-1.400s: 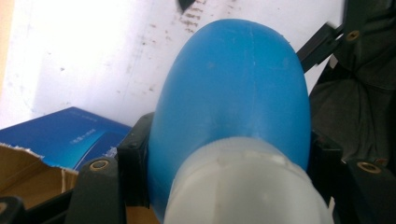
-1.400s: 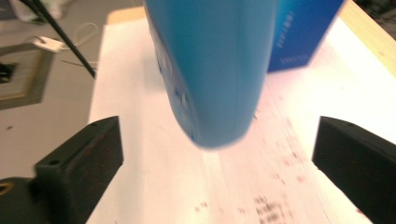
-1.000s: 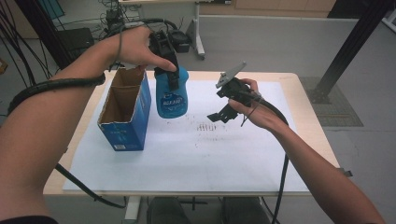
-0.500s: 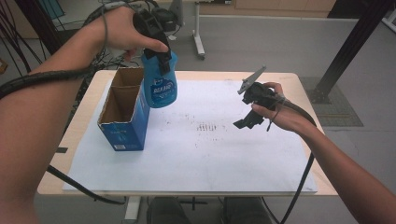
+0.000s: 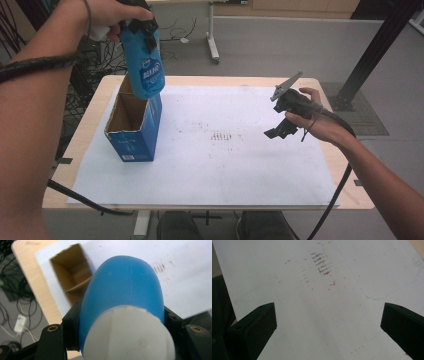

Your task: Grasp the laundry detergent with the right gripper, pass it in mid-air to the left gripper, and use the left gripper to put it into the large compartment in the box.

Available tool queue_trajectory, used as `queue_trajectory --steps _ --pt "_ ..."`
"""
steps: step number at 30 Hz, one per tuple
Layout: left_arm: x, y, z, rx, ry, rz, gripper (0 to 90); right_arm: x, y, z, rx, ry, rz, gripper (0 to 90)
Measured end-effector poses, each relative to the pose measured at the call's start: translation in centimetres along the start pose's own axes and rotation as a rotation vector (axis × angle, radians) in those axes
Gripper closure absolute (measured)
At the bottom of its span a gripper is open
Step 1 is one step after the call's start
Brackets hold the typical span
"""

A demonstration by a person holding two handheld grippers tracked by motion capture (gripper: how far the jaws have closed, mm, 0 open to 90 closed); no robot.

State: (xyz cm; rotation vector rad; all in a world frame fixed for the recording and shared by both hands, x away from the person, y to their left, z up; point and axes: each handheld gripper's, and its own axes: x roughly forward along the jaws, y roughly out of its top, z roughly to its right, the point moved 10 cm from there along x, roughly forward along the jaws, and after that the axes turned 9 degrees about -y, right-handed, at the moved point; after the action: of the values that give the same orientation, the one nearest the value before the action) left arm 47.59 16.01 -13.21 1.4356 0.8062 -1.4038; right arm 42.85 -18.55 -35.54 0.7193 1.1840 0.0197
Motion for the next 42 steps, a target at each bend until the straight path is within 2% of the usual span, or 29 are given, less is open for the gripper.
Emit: queue_trajectory --steps 6,10,13,16,21,25,31,42 --pt "-1.5 0.1 -2.4 -0.147 0.019 0.05 36.1 -0.1 -0.5 0.2 0.006 0.003 -0.002 0.4" --pt "-1.8 -0.1 -3.7 -0.231 0.04 0.06 36.1 -0.2 -0.7 0.3 -0.004 -0.007 -0.012 0.4" --pt "-1.9 -0.4 -4.4 -0.286 0.052 0.061 36.1 -0.4 -0.7 0.4 -0.003 -0.01 -0.007 0.4" --pt "-1.7 -0.5 -4.8 -0.319 0.057 0.067 36.2 -0.6 -0.7 0.5 -0.008 -0.014 -0.008 0.4" --pt "-1.3 -0.7 -5.1 -0.362 0.047 0.069 36.2 -0.7 -0.8 0.6 -0.009 -0.014 -0.009 0.4" --pt "-1.0 -0.6 -5.2 -0.377 0.057 0.07 36.2 -0.8 -0.6 0.6 -0.011 -0.014 0.0 0.4" --pt "0.0 -0.9 -5.3 -0.407 0.042 0.074 36.2 -0.7 -0.6 0.5 -0.009 -0.009 0.01 0.4" --pt "1.4 -2.0 -5.9 -0.425 0.053 0.059 36.3 -0.8 -0.9 0.4 -0.012 -0.007 0.008 0.4"
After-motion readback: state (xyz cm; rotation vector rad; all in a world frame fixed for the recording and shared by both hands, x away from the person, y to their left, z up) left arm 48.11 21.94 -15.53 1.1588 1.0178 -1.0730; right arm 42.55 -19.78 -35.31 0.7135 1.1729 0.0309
